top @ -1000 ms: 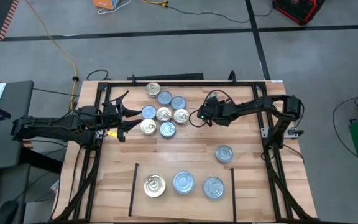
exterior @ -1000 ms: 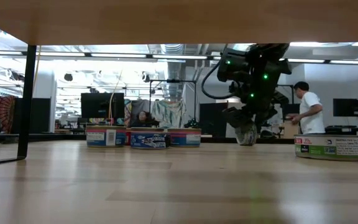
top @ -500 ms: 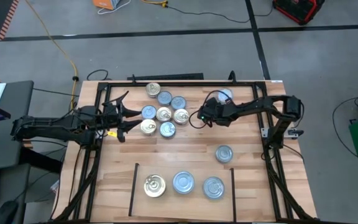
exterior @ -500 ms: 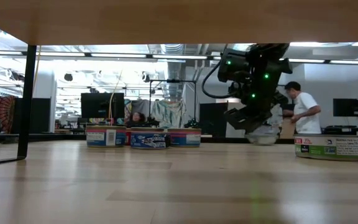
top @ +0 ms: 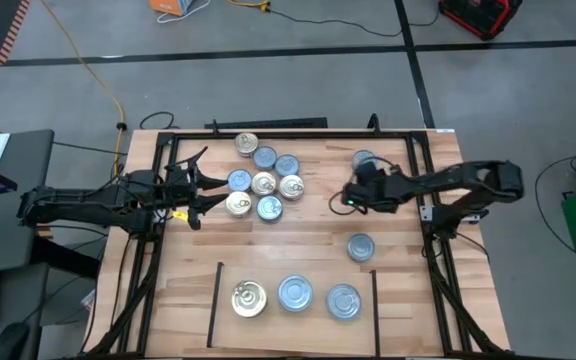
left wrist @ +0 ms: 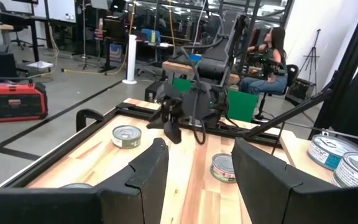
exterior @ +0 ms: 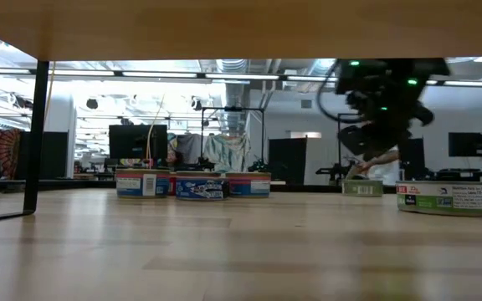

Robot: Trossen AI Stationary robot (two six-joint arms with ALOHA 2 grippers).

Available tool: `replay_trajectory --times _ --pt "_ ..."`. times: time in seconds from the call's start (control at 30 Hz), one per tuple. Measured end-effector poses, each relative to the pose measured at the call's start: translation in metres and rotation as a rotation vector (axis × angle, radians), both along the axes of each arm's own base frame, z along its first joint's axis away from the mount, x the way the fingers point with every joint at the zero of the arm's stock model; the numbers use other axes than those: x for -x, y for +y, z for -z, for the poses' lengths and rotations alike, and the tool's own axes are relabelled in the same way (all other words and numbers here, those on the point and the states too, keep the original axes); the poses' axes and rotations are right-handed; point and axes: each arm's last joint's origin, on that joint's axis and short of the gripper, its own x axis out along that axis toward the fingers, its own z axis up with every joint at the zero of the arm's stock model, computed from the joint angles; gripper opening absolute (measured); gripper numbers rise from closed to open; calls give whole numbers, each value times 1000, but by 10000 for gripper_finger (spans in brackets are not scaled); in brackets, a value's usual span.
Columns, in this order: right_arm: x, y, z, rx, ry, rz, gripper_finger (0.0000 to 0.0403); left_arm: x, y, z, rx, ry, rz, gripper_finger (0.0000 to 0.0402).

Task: Stack canned seafood by type on shelf
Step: Put the green tuna can on the top of the yellow and blue tuna can on the shelf

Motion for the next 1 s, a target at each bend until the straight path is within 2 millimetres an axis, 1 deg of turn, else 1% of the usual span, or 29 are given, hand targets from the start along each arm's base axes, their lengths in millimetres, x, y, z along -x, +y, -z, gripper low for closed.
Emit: replay_trajectory --times 0.1,0.27,0.43,0.57,0.67,0.83,1.0 --pt "17 0 9 17 -78 -16 130 0 0 0 0 -4 -5 168" --pt "32 -12 20 15 -153 -63 115 0 0 -1 1 -7 -10 168" --pt "36 -30 24 10 -220 -114 110 0 0 -1 4 -7 -12 168" --pt "42 -40 29 -36 -230 -137 108 0 0 0 4 -5 -11 168" --pt "46 -40 33 -60 -225 -130 108 0 0 0 4 -2 -7 168" --pt "46 -36 35 -71 -220 -146 108 0 0 0 1 2 -8 168" --pt "48 -34 37 -99 -219 -124 108 0 0 0 1 2 -8 168"
